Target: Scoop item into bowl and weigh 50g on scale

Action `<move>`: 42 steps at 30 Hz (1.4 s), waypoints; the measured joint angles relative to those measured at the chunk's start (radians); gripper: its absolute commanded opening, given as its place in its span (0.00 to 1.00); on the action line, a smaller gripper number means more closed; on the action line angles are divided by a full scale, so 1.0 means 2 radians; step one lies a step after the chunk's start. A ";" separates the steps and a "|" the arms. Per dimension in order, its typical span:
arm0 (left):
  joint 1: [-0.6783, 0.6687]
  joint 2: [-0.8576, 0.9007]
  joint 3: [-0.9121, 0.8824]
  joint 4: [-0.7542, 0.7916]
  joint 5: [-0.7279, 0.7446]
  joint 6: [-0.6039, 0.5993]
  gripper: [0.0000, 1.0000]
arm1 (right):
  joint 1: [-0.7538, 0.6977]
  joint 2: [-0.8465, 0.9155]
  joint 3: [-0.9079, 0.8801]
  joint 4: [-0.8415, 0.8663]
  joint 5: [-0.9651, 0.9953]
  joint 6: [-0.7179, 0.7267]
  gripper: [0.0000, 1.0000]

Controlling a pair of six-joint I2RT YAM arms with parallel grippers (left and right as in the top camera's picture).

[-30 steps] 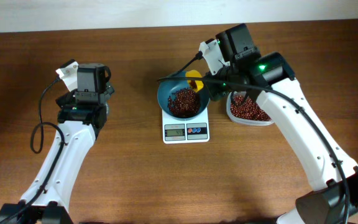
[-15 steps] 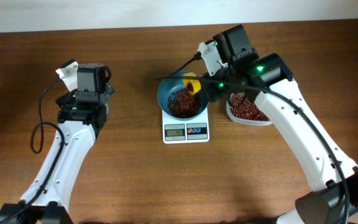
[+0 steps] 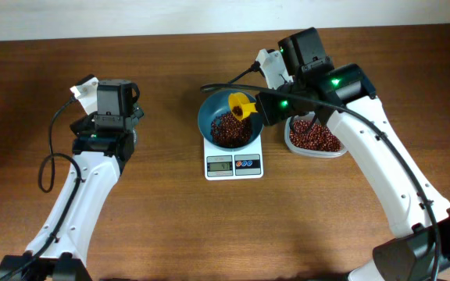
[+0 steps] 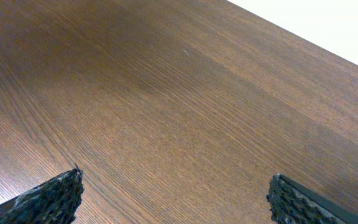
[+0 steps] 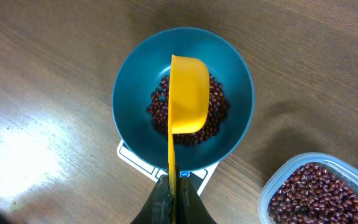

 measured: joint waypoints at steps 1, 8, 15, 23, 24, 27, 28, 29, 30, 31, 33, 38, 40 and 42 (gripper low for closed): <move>0.000 0.000 0.000 0.000 0.000 0.000 0.99 | 0.000 0.000 0.000 0.000 0.000 0.000 0.04; 0.000 0.000 0.000 0.000 0.000 0.000 0.99 | 0.000 0.000 0.000 0.000 0.000 0.000 0.04; 0.000 0.000 0.000 0.000 0.000 0.000 0.99 | 0.000 0.000 0.000 0.000 0.010 0.000 0.04; 0.000 0.000 0.000 0.000 0.000 0.000 0.99 | 0.000 0.000 0.000 0.000 0.015 0.000 0.04; 0.000 0.000 0.000 0.000 0.000 0.000 0.99 | 0.000 0.000 0.000 0.000 0.015 0.000 0.04; 0.000 0.000 0.000 0.000 0.000 0.000 0.99 | 0.000 0.000 0.000 0.000 0.017 -0.001 0.04; 0.000 0.000 0.000 0.000 0.000 0.000 0.99 | 0.000 0.000 0.000 0.000 0.020 0.000 0.04; 0.000 0.000 0.000 0.000 0.000 0.000 0.99 | 0.001 0.000 0.000 0.000 0.025 -0.001 0.04; 0.000 0.000 0.000 0.000 0.000 0.000 0.99 | 0.002 0.000 0.000 0.000 0.031 0.000 0.04; 0.000 0.000 0.000 0.000 -0.002 0.001 0.99 | 0.002 0.000 0.000 0.000 0.034 -0.001 0.04; 0.000 0.000 0.000 0.005 -0.010 0.003 0.99 | 0.006 0.000 0.000 0.000 0.040 -0.001 0.04; 0.001 0.000 0.000 0.065 0.095 0.129 0.99 | 0.010 0.000 0.001 -0.002 0.053 -0.002 0.04; 0.001 0.000 0.000 0.076 0.186 0.212 0.99 | 0.010 0.000 0.002 -0.002 0.055 -0.002 0.04; 0.001 0.000 0.000 0.083 0.277 0.312 0.99 | 0.011 0.000 0.002 -0.002 0.056 -0.002 0.04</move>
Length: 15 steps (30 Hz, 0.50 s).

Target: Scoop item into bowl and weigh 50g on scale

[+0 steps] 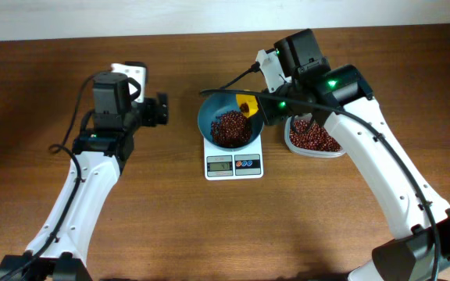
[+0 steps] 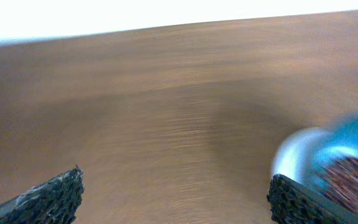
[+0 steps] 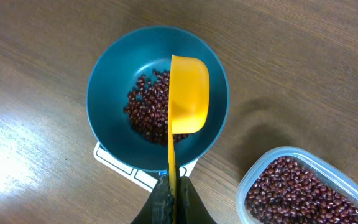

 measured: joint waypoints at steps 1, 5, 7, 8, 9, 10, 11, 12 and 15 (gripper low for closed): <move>0.000 0.000 0.000 0.006 0.044 0.019 0.99 | 0.000 0.000 0.000 0.000 0.001 0.000 0.04; 0.000 0.000 0.000 0.013 0.092 0.075 0.99 | 0.000 0.000 0.000 0.000 0.001 0.000 0.04; 0.000 0.000 0.000 0.010 0.103 0.099 0.99 | 0.000 0.000 0.000 0.000 0.001 0.000 0.04; 0.000 0.000 0.000 0.010 0.106 0.105 0.99 | 0.000 0.000 0.000 0.000 0.001 0.000 0.04; 0.000 0.000 0.000 0.009 0.108 0.111 0.99 | 0.000 0.000 0.000 0.000 0.001 0.000 0.04; 0.000 0.000 0.000 0.008 0.109 0.114 0.99 | 0.001 0.000 0.000 0.000 0.001 0.000 0.04; 0.000 0.000 0.000 0.009 0.110 0.118 0.99 | 0.001 0.000 0.000 0.000 0.001 0.000 0.04; 0.000 0.000 0.000 0.008 0.111 0.120 0.99 | 0.002 0.000 0.000 0.000 0.001 0.000 0.04; 0.000 0.000 0.000 0.009 0.114 0.125 0.99 | 0.002 0.000 0.000 -0.006 0.001 0.000 0.04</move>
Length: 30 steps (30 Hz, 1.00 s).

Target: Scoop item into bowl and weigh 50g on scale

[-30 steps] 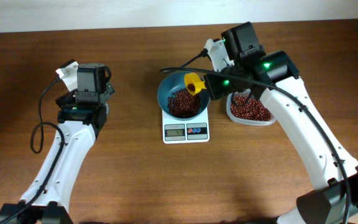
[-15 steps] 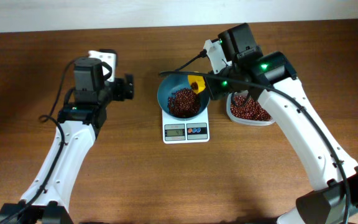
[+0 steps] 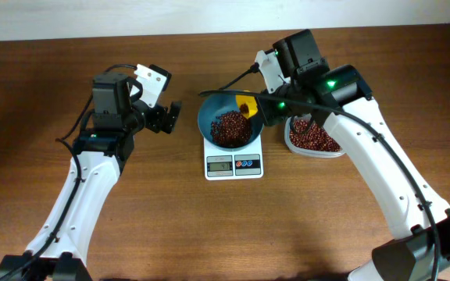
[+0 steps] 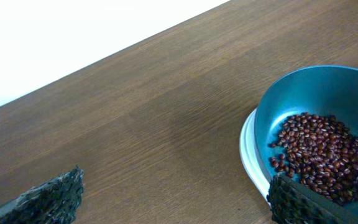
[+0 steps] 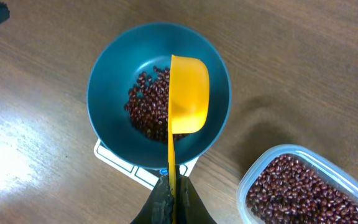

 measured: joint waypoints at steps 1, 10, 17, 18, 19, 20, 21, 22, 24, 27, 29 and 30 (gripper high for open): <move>0.000 0.000 0.000 0.001 0.001 0.000 0.99 | 0.000 0.000 0.000 -0.003 0.000 0.000 0.04; 0.000 0.000 0.001 -0.094 0.091 0.162 0.99 | 0.000 0.000 0.000 -0.007 0.000 -0.004 0.04; 0.000 0.001 0.001 -0.153 0.095 0.271 0.99 | 0.000 0.000 0.000 -0.006 0.000 -0.008 0.04; 0.000 0.000 0.002 -0.161 0.092 0.275 0.99 | 0.000 0.000 0.000 -0.006 0.000 -0.008 0.04; 0.000 -0.002 0.007 -0.190 0.085 0.278 0.99 | 0.000 0.000 0.000 -0.006 0.000 -0.008 0.04; 0.000 -0.008 0.010 -0.215 0.081 0.280 0.99 | 0.000 0.000 0.000 -0.006 0.000 -0.008 0.04; 0.000 -0.015 0.015 -0.241 0.078 0.282 0.99 | 0.000 0.000 0.000 -0.006 0.000 -0.008 0.04; 0.000 -0.023 0.016 -0.258 0.077 0.284 0.99 | 0.000 0.000 0.000 -0.006 0.000 -0.007 0.04; 0.000 -0.051 0.022 -0.308 0.073 0.286 0.99 | 0.000 0.000 0.000 -0.006 0.000 -0.008 0.04; 0.000 -0.089 0.028 -0.370 0.073 0.283 0.99 | 0.000 0.000 0.000 -0.006 0.000 -0.008 0.04; 0.000 -0.101 0.028 -0.378 0.072 0.266 0.99 | 0.000 0.000 0.000 -0.006 0.000 -0.008 0.04; 0.000 -0.105 0.028 -0.379 0.070 0.250 0.99 | 0.000 0.000 0.000 -0.006 0.000 -0.008 0.04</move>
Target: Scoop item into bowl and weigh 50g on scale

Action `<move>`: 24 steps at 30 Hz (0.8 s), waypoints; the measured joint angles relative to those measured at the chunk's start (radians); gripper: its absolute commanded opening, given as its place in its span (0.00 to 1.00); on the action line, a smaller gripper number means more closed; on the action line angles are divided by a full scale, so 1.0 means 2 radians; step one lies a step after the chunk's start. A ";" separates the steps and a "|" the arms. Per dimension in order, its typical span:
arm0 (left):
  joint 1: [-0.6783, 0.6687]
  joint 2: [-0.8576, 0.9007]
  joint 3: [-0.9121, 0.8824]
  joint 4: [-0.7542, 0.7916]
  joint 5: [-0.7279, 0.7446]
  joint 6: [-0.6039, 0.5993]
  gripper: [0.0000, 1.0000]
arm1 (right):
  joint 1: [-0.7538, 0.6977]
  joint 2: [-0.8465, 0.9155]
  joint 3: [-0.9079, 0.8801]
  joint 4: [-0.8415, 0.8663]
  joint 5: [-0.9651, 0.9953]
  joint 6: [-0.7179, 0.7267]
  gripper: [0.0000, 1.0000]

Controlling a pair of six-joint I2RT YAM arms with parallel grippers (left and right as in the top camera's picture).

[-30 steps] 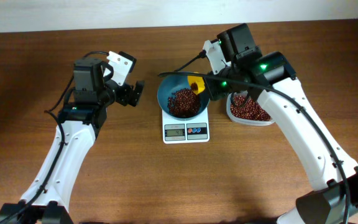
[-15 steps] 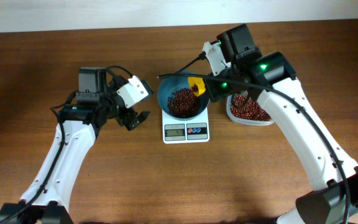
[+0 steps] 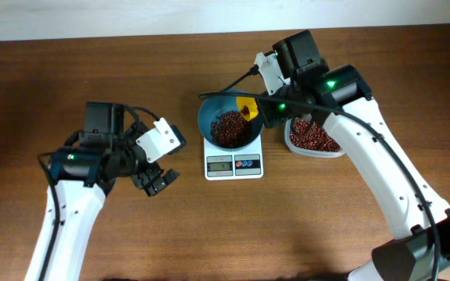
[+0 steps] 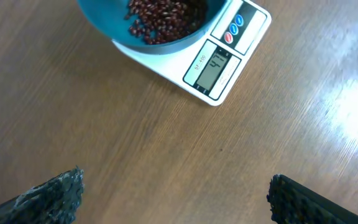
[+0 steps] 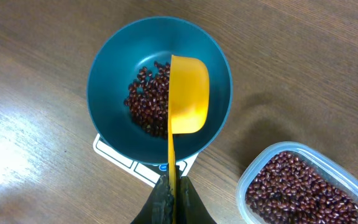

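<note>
A blue bowl point(image 3: 204, 119) with red beans point(image 5: 145, 106) stands on a white scale point(image 3: 233, 165). My right gripper point(image 5: 171, 186) is shut on the thin handle of a yellow scoop point(image 5: 188, 102). The scoop hangs over the right half of the bowl and is turned on its side. From above, the scoop point(image 3: 245, 107) is at the bowl's back right rim. My left gripper point(image 3: 156, 183) is open and empty, over bare wood to the front left of the scale. In the left wrist view the scale point(image 4: 219, 62) faces that open gripper point(image 4: 176, 186), its digits too small to read.
A clear tub point(image 3: 319, 153) full of red beans sits right of the scale, under the right arm; it also shows in the right wrist view, where the tub point(image 5: 244, 190) is at bottom right. The dark wooden table ends at a white wall behind.
My left gripper has moved from beside the bowl's left rim to the front left of the scale, still open. The right gripper and scoop have hardly shifted over the bowl.
The left gripper was open over bare wood far to the left. It then stood turned toward the bowl, then close by its left rim, and now it is in front of the scale. The scoop stayed over the bowl throughout.
</note>
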 measured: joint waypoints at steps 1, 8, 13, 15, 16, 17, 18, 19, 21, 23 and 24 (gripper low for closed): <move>0.000 -0.003 0.000 -0.003 -0.002 -0.013 0.99 | 0.000 0.000 0.000 0.000 0.000 0.000 0.04; -0.023 -0.012 0.000 -0.010 0.012 -0.053 0.99 | 0.000 0.000 0.000 0.009 0.000 0.001 0.04; -0.038 -0.012 0.000 -0.009 0.022 -0.056 0.99 | 0.000 0.000 0.000 0.009 0.000 0.000 0.04; -0.038 -0.012 0.000 -0.009 0.022 -0.056 0.99 | 0.000 0.000 0.000 0.009 0.000 0.000 0.04; -0.038 -0.012 0.000 -0.009 0.022 -0.057 0.99 | 0.000 0.000 0.000 0.009 0.000 0.001 0.04; -0.038 -0.012 0.000 -0.009 0.023 -0.057 0.99 | 0.000 0.000 0.000 0.009 0.000 0.000 0.04; -0.038 -0.012 0.000 -0.009 0.023 -0.057 0.99 | 0.000 0.000 0.000 0.009 0.000 0.001 0.04; -0.038 -0.012 0.000 -0.009 0.024 -0.057 0.99 | 0.000 0.000 0.000 0.009 0.000 0.000 0.04; -0.038 -0.012 0.000 -0.009 0.024 -0.057 0.99 | 0.000 0.000 0.000 0.008 0.000 0.000 0.04; -0.038 -0.012 0.000 -0.009 0.024 -0.057 0.99 | 0.000 0.000 0.000 0.008 0.000 -0.005 0.04; -0.038 -0.012 0.000 -0.009 0.024 -0.057 0.99 | 0.000 0.000 0.000 0.008 0.000 -0.008 0.04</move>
